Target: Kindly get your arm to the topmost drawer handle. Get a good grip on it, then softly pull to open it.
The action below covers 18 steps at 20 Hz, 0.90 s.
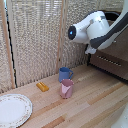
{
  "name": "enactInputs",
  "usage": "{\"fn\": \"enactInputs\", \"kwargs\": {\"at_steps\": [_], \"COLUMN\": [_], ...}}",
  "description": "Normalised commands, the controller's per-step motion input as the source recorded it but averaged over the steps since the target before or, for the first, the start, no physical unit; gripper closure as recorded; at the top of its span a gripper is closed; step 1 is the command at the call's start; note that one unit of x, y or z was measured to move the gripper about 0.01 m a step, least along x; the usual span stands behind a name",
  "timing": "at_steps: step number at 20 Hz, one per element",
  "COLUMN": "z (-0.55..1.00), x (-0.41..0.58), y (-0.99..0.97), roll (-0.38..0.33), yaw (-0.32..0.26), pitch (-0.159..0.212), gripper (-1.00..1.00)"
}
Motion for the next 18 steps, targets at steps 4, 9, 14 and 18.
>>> {"fn": "enactInputs", "kwargs": {"at_steps": [4,9,14,18], "z": [0.02,0.18,0.10,0.16], "x": [0.000,0.029,0.110,0.172], "y": [0.00,0.19,0.66,0.27], "roll": [-0.002,0.064,0.123,0.283], "yaw": [0.000,0.011,0.000,-0.071], "pitch": [0.016,-0.019,-0.040,-0.036], "gripper": [-1.00,-1.00,-1.00,-1.00]}}
